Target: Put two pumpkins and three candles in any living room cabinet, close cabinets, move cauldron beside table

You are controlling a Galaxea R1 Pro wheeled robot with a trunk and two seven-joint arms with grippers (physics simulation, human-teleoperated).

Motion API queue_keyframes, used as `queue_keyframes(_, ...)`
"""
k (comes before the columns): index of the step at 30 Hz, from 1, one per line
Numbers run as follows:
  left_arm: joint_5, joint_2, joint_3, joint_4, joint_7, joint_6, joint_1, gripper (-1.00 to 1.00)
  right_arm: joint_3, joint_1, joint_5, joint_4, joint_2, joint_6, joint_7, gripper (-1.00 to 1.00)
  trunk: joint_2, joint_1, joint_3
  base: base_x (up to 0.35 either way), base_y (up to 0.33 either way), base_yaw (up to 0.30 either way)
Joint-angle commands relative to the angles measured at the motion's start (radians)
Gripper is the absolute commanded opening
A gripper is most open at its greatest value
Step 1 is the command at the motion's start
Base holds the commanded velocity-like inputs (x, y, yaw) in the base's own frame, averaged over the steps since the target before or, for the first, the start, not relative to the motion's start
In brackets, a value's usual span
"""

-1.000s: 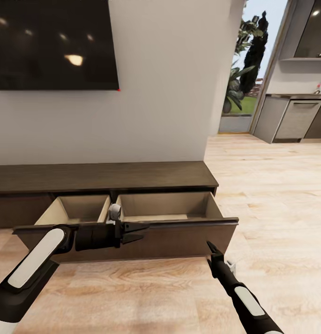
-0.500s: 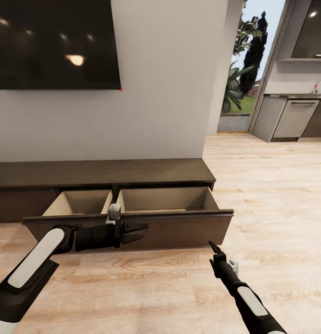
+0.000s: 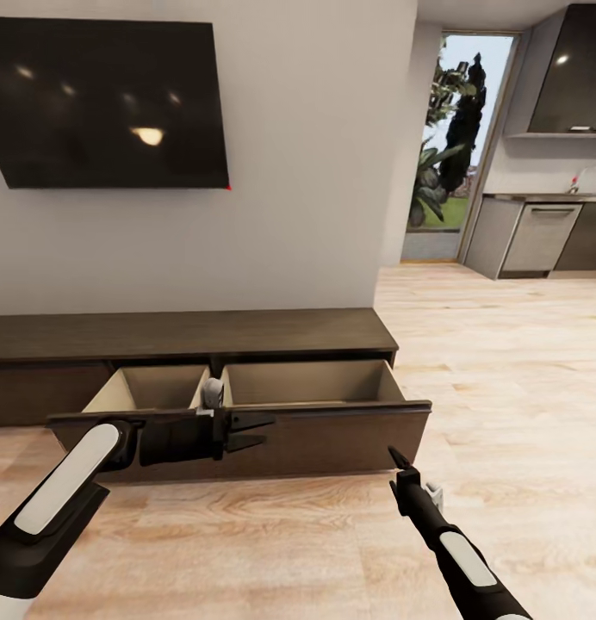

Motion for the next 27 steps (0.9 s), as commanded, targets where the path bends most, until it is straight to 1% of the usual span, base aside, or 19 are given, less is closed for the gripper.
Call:
queue_keyframes(1,0.002,0.001,-0.001,0.0,0.001,0.001,-0.001,1.0,-0.003,0.0,-0.01,0.0,0.001,0.009,0.003,1.0,0.0,-0.001,0.003,0.0,0.0,0.0)
queue_keyframes(11,0.002,0.0,-0.002,0.0,0.003,0.001,-0.001,1.0,-0.004,0.0,-0.011,0.0,0.006,-0.02,0.003,1.0,0.002,-0.005,0.042,0.0,0.0,0.0)
queue_keyframes(27,0.002,0.0,-0.001,0.0,0.003,0.001,-0.001,1.0,-0.004,0.0,-0.01,-0.002,0.007,-0.026,0.004,1.0,0.006,-0.012,0.104,0.0,0.0,0.0)
